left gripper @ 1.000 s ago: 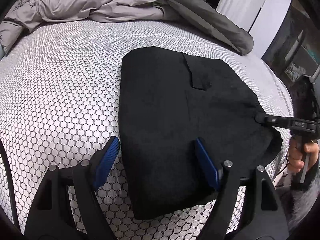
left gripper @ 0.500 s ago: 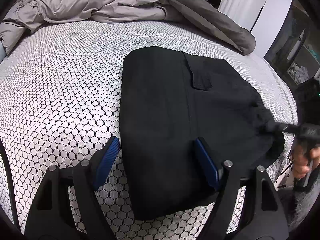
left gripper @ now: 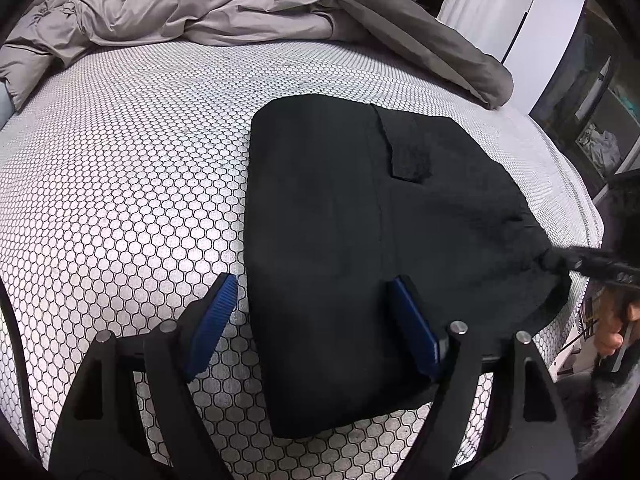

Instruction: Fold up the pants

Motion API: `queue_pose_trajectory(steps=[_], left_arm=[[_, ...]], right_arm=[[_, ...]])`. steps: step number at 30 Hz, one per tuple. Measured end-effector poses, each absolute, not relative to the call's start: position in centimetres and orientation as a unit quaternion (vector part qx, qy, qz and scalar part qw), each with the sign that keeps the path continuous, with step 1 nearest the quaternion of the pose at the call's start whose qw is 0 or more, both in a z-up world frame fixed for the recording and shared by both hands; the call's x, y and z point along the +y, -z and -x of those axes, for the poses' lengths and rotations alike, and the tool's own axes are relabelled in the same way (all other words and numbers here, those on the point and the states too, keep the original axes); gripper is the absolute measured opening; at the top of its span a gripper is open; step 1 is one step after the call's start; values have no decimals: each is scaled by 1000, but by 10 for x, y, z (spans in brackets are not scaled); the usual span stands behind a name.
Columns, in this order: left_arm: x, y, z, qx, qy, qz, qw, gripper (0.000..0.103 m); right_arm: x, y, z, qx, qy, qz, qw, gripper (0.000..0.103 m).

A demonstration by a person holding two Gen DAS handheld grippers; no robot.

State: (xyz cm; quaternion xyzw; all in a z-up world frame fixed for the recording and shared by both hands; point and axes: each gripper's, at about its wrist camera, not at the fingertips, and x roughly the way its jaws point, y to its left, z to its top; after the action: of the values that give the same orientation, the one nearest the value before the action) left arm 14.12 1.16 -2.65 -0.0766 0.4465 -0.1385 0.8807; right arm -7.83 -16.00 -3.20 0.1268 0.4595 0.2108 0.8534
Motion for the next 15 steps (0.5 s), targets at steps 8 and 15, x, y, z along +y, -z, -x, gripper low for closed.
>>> queue_pose_trajectory(steps=[8, 15], left_arm=[[7, 28, -143, 450, 136, 76, 879, 78], [6, 27, -140, 448, 139, 76, 880, 78]], right_arm=[[-168, 60, 46, 458, -196, -207, 842, 51], [-157, 26, 53, 402, -207, -204, 868, 13]])
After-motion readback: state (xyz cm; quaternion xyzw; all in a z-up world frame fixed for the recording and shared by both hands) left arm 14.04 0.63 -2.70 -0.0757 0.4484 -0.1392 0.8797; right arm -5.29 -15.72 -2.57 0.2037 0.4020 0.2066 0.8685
